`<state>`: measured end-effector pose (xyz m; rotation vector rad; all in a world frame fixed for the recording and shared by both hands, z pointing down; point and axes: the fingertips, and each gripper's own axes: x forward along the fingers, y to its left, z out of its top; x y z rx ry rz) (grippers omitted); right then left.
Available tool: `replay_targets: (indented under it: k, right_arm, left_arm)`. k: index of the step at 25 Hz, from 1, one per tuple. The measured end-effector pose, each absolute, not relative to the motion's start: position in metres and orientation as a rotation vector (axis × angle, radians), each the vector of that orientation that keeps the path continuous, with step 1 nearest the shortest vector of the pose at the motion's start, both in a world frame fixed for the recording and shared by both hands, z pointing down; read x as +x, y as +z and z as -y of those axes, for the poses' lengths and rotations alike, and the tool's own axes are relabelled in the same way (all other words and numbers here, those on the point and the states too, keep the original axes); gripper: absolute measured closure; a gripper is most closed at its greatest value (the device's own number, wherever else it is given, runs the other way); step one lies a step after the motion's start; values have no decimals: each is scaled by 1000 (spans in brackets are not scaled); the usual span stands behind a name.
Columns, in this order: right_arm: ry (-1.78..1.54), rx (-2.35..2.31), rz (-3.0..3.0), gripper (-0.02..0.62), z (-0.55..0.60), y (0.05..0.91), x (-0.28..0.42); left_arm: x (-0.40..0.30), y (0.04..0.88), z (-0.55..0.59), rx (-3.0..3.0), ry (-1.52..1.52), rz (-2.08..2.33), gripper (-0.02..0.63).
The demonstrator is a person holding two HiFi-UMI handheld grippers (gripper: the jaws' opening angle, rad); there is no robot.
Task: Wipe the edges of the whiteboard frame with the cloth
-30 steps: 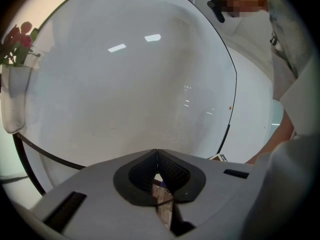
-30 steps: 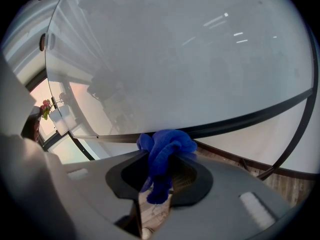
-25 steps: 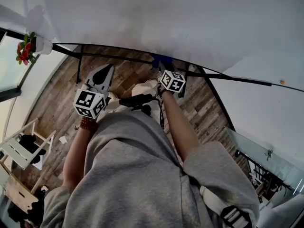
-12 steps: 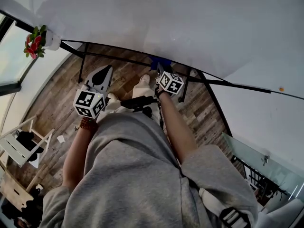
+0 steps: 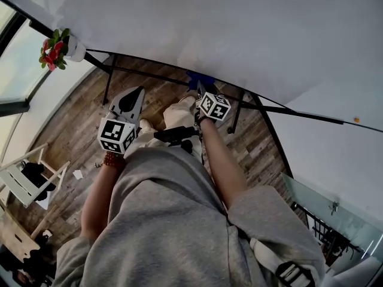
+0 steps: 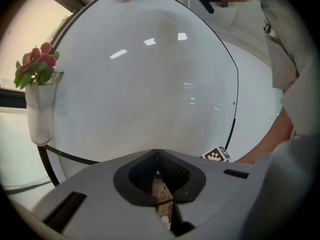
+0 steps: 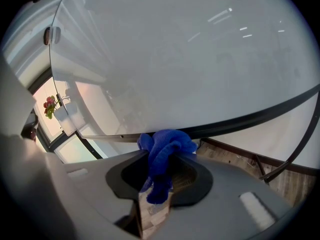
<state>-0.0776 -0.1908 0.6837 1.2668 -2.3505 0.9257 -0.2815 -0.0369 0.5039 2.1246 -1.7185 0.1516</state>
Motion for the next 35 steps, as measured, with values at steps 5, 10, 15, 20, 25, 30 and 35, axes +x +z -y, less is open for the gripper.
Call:
replay_targets:
  k: [5, 10, 15, 20, 25, 30, 35]
  right_arm:
    - [944, 1298, 2340, 486, 189, 683, -86]
    - [965, 1288, 2343, 487, 192, 684, -89]
    - [978, 1278, 2379, 488, 189, 680, -97]
    - [1008, 1280, 2385, 488, 188, 678, -100]
    - [1002, 1273, 2395, 488, 187, 678, -101]
    - [999, 1217, 2413, 488, 186, 678, -112]
    - [1063, 1245, 2426, 488, 187, 680, -121]
  left_arm:
    - [-287, 515, 27, 2074, 123, 1729, 597]
    - [-283, 515, 34, 2081, 172, 1739, 597]
    - [-287, 513, 30, 2099, 176, 1771, 597]
    - [-304, 512, 13, 2043, 183, 1826, 597]
    - [-305, 517, 4, 2022, 189, 1832, 597]
    - [-308, 511, 2, 2028, 188, 1847, 597]
    - [-315, 516, -3, 2029, 201, 1844, 597]
